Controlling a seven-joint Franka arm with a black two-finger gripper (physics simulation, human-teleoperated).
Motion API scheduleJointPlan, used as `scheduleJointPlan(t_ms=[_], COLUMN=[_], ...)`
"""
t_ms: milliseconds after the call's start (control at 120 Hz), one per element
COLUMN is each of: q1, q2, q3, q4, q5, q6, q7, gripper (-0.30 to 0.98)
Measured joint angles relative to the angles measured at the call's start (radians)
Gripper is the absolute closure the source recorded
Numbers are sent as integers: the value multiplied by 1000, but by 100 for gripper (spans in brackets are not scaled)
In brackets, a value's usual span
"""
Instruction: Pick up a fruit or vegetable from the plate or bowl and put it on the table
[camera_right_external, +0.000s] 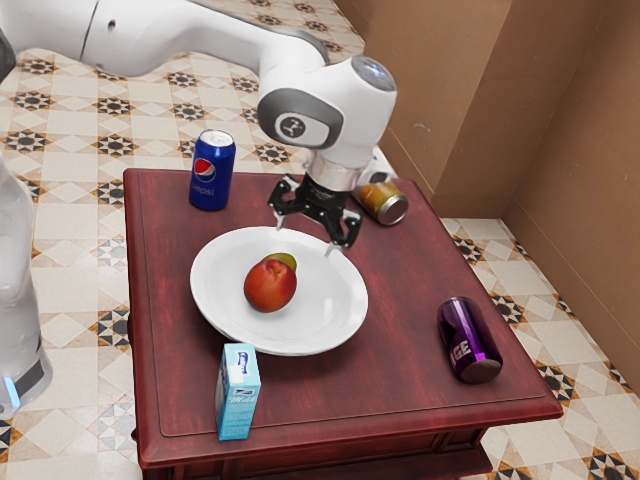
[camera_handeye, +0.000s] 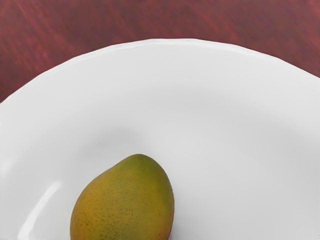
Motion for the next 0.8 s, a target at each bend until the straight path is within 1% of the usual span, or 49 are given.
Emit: scheduleJointPlan(t_ms=[133, 433, 667, 800], q1=[0, 6, 8, 8], q2=[-5, -7, -15, -45], q3=[1, 15, 17, 16], q4=[-31, -83, -104, -125], q5=[1, -32, -41, -47], q6=[15, 21, 12, 7], q7=[-49, -127, -166, -184], gripper=[0, 0, 0, 0])
